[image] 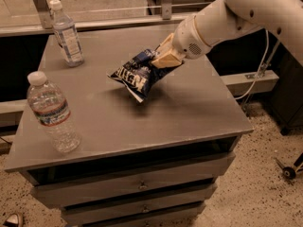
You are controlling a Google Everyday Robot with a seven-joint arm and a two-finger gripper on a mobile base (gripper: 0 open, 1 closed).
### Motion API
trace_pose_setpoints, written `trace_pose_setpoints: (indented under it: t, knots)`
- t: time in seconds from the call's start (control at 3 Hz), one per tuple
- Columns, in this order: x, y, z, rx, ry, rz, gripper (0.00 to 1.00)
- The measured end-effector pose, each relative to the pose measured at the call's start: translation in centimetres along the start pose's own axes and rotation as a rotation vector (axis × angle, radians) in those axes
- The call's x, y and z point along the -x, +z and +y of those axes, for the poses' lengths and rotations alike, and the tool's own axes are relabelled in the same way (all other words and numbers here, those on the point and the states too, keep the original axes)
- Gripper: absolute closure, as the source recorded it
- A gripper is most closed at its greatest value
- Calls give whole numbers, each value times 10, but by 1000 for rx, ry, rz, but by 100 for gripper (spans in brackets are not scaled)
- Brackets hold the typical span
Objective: Move blue chip bag near water bottle
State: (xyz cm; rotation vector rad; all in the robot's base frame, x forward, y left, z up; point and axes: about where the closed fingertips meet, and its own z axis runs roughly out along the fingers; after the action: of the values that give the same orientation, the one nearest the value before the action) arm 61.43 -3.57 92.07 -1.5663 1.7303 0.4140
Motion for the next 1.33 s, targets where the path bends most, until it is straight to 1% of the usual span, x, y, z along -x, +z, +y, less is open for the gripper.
trace_pose_setpoints:
  t: [0.33,0.67,1.0,1.33]
  knots:
    - [5,10,31,83,-34,-16,100]
    - [10,22,55,144,-48,-33,100]
    - [20,36,76,187,-47,-52,100]
    - [25,43,84,201,-41,-61,100]
